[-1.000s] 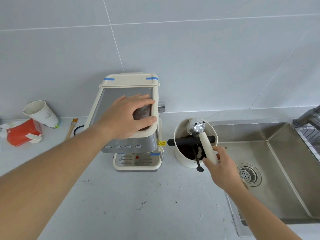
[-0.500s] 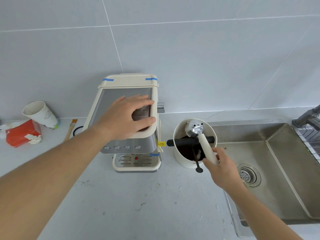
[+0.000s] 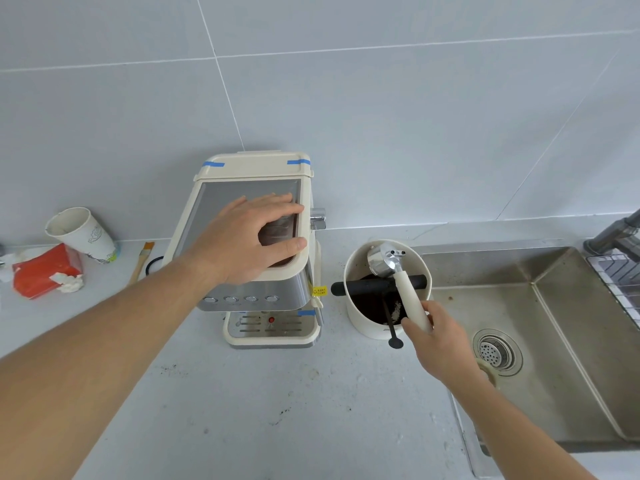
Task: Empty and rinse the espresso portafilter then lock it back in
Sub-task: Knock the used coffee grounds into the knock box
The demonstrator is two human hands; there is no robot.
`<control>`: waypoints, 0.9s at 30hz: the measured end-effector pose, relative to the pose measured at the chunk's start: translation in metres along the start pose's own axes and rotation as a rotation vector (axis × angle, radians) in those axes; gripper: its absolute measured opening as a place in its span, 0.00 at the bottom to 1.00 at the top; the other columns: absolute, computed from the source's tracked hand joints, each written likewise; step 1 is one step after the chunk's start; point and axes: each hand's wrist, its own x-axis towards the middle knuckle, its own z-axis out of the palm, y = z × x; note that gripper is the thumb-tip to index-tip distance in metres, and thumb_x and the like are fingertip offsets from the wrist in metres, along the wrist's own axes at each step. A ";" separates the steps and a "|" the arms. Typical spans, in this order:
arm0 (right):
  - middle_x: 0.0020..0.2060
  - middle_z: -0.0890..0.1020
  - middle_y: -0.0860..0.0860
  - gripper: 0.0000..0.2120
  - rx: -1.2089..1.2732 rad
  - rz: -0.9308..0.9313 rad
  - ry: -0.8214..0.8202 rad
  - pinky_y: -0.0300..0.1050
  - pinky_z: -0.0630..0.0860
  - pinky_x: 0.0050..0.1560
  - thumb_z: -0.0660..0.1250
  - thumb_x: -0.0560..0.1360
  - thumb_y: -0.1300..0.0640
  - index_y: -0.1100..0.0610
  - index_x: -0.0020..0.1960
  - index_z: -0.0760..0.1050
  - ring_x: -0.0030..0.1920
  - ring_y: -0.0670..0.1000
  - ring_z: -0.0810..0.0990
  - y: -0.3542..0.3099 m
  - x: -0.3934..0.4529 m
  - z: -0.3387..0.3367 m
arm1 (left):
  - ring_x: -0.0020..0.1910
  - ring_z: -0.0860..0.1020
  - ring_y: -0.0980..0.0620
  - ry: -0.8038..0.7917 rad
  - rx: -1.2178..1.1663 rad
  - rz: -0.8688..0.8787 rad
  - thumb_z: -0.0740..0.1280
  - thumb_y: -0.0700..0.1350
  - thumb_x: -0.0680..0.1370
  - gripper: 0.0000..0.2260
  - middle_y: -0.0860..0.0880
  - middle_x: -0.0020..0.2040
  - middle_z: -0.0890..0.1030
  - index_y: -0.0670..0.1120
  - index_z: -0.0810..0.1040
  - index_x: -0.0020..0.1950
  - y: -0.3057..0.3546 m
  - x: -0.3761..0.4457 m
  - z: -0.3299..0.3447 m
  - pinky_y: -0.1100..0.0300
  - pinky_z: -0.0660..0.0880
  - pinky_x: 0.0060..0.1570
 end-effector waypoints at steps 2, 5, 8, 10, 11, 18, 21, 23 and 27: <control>0.39 0.79 0.49 0.11 -0.002 0.002 0.004 0.43 0.70 0.30 0.64 0.77 0.52 0.52 0.58 0.72 0.34 0.51 0.78 0.000 0.000 0.000 | 0.75 0.59 0.63 0.000 0.001 -0.001 0.59 0.68 0.71 0.28 0.60 0.75 0.66 0.62 0.69 0.70 0.000 0.000 0.000 0.50 0.50 0.76; 0.39 0.79 0.48 0.10 0.023 -0.004 0.020 0.43 0.69 0.30 0.64 0.77 0.53 0.51 0.58 0.72 0.35 0.51 0.78 0.000 -0.001 0.001 | 0.75 0.59 0.63 -0.004 0.001 -0.002 0.59 0.68 0.71 0.28 0.60 0.75 0.66 0.62 0.69 0.70 0.001 0.001 0.000 0.51 0.50 0.76; 0.40 0.79 0.50 0.09 0.104 -0.003 0.022 0.43 0.70 0.27 0.65 0.77 0.54 0.48 0.57 0.69 0.32 0.52 0.78 -0.003 -0.003 0.001 | 0.75 0.59 0.63 0.001 0.002 -0.006 0.59 0.67 0.71 0.28 0.60 0.75 0.66 0.61 0.69 0.70 0.001 0.001 0.000 0.50 0.50 0.76; 0.40 0.80 0.53 0.10 0.163 0.008 0.023 0.43 0.71 0.27 0.66 0.77 0.53 0.48 0.56 0.68 0.33 0.54 0.79 -0.003 -0.005 -0.001 | 0.75 0.59 0.63 -0.001 0.002 -0.013 0.59 0.67 0.71 0.28 0.60 0.75 0.66 0.61 0.69 0.70 0.001 0.001 0.000 0.49 0.50 0.76; 0.40 0.81 0.53 0.10 0.196 0.020 0.025 0.43 0.71 0.27 0.67 0.77 0.53 0.48 0.56 0.68 0.34 0.55 0.80 -0.003 -0.005 -0.001 | 0.75 0.59 0.63 -0.001 0.004 -0.015 0.59 0.67 0.71 0.28 0.60 0.75 0.66 0.61 0.69 0.70 0.000 0.001 0.000 0.49 0.51 0.76; 0.36 0.83 0.58 0.14 0.639 0.180 -0.079 0.48 0.74 0.32 0.73 0.72 0.62 0.55 0.56 0.75 0.30 0.53 0.77 -0.002 -0.008 -0.012 | 0.75 0.60 0.62 0.006 0.008 -0.016 0.59 0.67 0.71 0.28 0.60 0.75 0.66 0.61 0.69 0.70 0.002 0.000 0.000 0.51 0.51 0.76; 0.37 0.81 0.58 0.08 0.869 0.232 -0.169 0.47 0.70 0.30 0.68 0.76 0.66 0.63 0.54 0.77 0.30 0.53 0.75 -0.007 -0.015 -0.019 | 0.75 0.60 0.61 0.007 0.007 -0.004 0.59 0.66 0.72 0.28 0.59 0.75 0.67 0.60 0.69 0.70 0.002 -0.001 0.000 0.50 0.51 0.76; 0.37 0.81 0.57 0.05 0.962 0.246 -0.232 0.46 0.70 0.30 0.65 0.78 0.65 0.65 0.52 0.77 0.30 0.52 0.74 -0.011 -0.021 -0.022 | 0.75 0.60 0.61 0.006 0.012 -0.004 0.59 0.66 0.72 0.28 0.59 0.75 0.67 0.60 0.69 0.70 0.002 0.000 0.001 0.50 0.52 0.76; 0.37 0.79 0.55 0.09 1.089 0.283 -0.328 0.43 0.69 0.27 0.61 0.80 0.60 0.64 0.53 0.77 0.28 0.51 0.73 -0.020 -0.032 -0.028 | 0.75 0.60 0.60 0.010 0.013 0.004 0.61 0.65 0.73 0.26 0.58 0.75 0.66 0.60 0.69 0.70 0.001 -0.002 0.005 0.51 0.51 0.76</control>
